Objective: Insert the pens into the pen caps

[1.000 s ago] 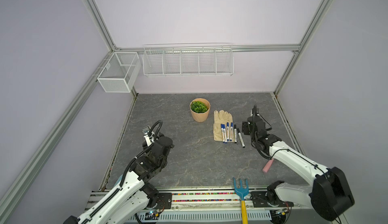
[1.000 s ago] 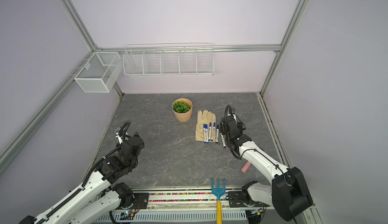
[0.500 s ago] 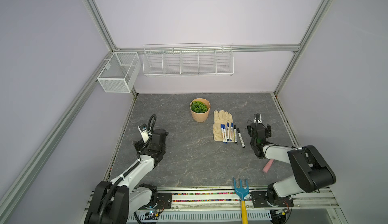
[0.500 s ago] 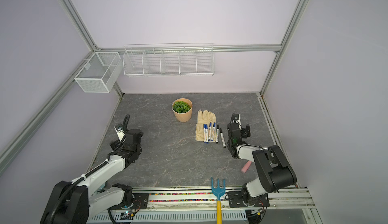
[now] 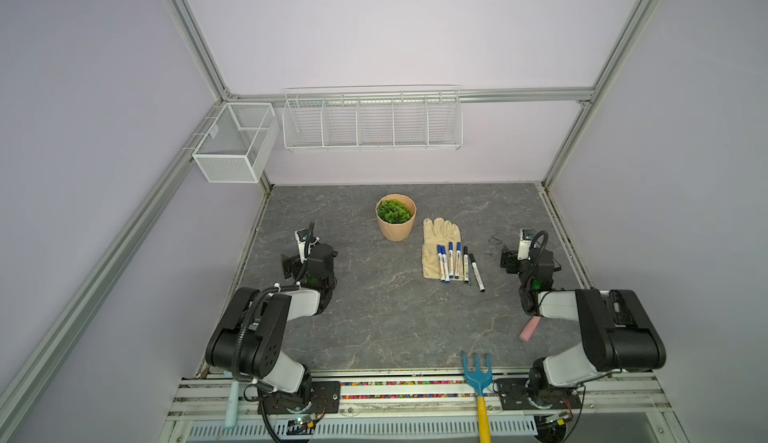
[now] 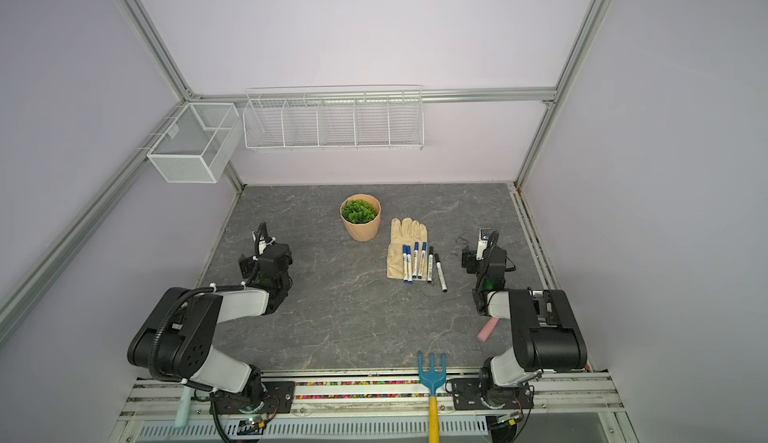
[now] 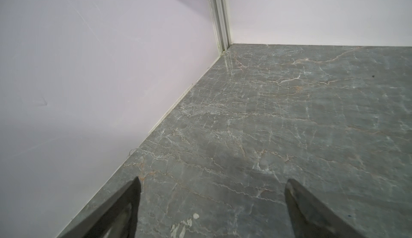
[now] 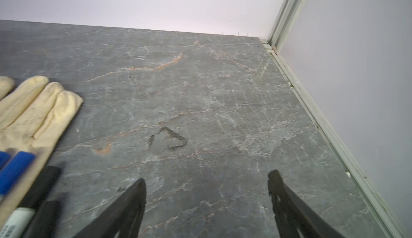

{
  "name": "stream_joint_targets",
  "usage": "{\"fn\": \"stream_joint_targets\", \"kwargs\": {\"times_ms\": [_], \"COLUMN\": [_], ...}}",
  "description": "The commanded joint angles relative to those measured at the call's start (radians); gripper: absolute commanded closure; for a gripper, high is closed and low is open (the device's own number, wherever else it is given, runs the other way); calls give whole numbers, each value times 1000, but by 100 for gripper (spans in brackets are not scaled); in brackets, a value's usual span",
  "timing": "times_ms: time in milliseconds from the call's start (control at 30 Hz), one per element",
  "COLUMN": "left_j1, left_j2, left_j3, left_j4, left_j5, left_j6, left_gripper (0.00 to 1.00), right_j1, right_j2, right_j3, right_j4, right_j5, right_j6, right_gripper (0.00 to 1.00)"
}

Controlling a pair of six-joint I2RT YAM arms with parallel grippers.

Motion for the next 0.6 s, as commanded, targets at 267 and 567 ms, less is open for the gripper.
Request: {"fn": "stream_joint_targets", "kwargs": {"times_ms": [267, 567], "left_j1": [168, 173], "left_j2": [-14, -1], "left_j3": [-73, -89], "left_j4": [194, 241], "left_j5": [404, 414], "left_j6": [-33, -29], "left_gripper": [1, 1], "right_j1": [-20, -42], "right_j2": [2, 7], "right_j3": [4, 15], "right_j4": [6, -7], "right_j5": [-104, -150], "right_j6": [18, 20], "right_gripper": [12, 12]}}
